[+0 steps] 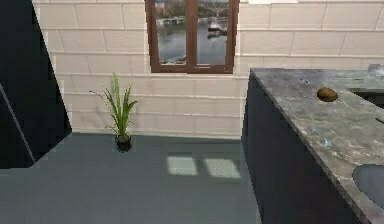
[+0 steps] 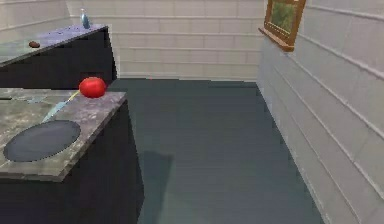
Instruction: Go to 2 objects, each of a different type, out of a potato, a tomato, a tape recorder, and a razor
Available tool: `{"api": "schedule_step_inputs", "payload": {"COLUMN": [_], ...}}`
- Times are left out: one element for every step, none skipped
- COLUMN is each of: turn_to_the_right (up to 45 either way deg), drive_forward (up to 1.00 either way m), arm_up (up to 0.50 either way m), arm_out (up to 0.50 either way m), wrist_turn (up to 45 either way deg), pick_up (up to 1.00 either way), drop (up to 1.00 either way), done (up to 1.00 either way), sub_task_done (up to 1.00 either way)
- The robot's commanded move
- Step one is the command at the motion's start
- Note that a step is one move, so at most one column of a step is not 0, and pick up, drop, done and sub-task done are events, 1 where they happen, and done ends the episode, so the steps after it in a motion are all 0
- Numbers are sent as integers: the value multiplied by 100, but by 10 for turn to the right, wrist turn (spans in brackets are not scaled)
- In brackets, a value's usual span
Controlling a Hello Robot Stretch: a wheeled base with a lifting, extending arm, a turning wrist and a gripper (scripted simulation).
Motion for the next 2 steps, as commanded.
{"api": "schedule_step_inputs", "payload": {"turn_to_the_right": [0, 450], "drive_forward": [50, 0], "arm_up": [0, 0], "arm_out": [0, 0], "wrist_turn": [0, 0], "pick_up": [0, 0], "drop": [0, 0], "done": [0, 0], "sub_task_done": [0, 0]}}
